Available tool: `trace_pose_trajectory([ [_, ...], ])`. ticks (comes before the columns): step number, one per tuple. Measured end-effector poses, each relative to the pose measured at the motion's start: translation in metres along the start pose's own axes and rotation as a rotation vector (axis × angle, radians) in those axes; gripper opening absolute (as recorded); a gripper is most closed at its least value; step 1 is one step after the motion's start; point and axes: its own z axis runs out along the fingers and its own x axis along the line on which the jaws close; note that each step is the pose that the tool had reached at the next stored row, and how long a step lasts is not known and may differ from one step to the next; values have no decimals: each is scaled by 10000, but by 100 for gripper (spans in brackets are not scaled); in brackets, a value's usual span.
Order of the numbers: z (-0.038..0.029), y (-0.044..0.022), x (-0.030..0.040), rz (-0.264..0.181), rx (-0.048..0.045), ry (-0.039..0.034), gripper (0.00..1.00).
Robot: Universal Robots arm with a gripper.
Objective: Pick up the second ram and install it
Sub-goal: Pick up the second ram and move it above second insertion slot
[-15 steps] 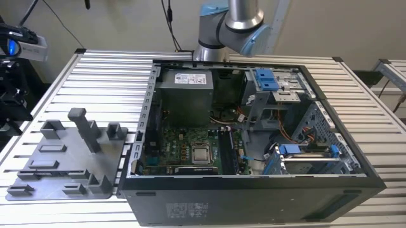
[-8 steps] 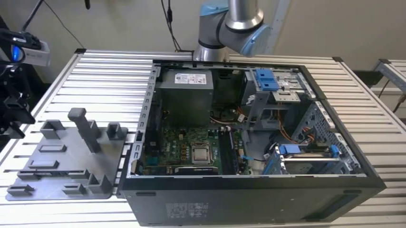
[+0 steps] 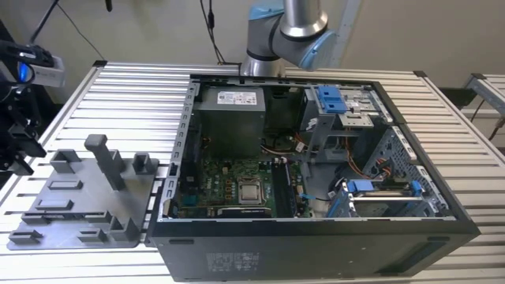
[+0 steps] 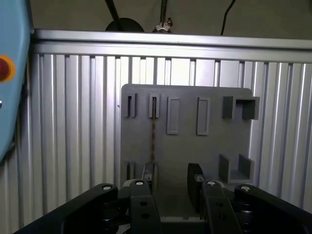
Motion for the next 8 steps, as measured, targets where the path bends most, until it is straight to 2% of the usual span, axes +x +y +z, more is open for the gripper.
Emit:
trace_pose_trajectory([
  [8,77,-2,1,0,0,0,42],
])
